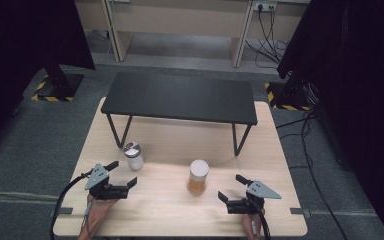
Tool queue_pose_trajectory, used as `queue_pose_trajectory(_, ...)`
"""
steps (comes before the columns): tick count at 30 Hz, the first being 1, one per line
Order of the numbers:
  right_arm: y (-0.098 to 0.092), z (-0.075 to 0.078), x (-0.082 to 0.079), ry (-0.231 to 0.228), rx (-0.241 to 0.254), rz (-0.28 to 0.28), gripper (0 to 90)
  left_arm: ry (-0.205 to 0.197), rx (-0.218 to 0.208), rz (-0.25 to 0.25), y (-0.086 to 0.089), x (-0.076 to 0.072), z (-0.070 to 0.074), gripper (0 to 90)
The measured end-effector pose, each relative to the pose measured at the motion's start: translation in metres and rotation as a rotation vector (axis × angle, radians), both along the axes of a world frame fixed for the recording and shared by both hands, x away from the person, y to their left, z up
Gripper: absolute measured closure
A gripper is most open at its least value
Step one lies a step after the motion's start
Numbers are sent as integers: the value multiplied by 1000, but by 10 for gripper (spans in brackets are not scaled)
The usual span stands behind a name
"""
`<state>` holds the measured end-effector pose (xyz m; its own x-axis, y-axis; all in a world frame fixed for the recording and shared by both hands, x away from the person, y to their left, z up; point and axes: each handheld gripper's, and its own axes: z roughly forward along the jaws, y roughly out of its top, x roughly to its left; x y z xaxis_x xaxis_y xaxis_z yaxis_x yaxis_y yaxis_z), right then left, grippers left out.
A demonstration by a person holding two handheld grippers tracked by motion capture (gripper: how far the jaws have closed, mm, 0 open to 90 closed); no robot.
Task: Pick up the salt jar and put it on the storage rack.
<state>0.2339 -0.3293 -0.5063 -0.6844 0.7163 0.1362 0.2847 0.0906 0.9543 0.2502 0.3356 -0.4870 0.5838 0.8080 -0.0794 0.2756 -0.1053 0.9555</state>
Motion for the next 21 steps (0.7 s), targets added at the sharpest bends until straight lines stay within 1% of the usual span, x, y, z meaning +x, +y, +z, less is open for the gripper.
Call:
queue_pose_trajectory(1,0,0,0,-1,1,0,6,3,-7,40,-8,3,0,16)
queue_pose_trajectory(2,0,0,0,-1,0,0,6,9,-3,62,-12,4,2,17)
queue_pose_trajectory(6,0,0,0,-1,2,1,6,15,32,113,-24,15,7,22)
queue_pose_trajectory(7,0,0,0,-1,2,2,6,17,36,120,-26,17,8,22)
queue_pose_trajectory(8,0,0,0,-1,2,3,6,21,41,140,-29,21,9,23)
queue_pose_trajectory(9,0,0,0,-1,2,3,6,21,41,140,-29,21,9,25)
queue_pose_trajectory(11,-1,0,0,-1,2,4,6,30,24,154,-29,25,10,25)
queue_pose_trajectory(12,-1,0,0,-1,2,5,6,37,25,163,-32,30,11,31)
queue_pose_trajectory(13,-1,0,0,-1,2,6,6,37,25,163,-32,30,11,39)
queue_pose_trajectory(14,-1,0,0,-1,2,6,6,44,31,170,-35,35,12,46)
queue_pose_trajectory(15,-1,0,0,-1,2,6,6,44,31,170,-35,35,12,51)
queue_pose_trajectory(16,-1,0,0,-1,2,7,6,51,35,174,-37,39,12,55)
queue_pose_trajectory(17,-1,0,0,-1,2,7,6,51,35,174,-37,39,12,62)
queue_pose_trajectory(18,-1,0,1,-1,0,7,6,54,24,178,-40,42,11,66)
queue_pose_trajectory(20,0,0,1,-1,0,7,6,52,24,180,-42,43,11,77)
queue_pose_trajectory(21,-1,0,1,0,1,8,6,51,30,181,-44,44,11,84)
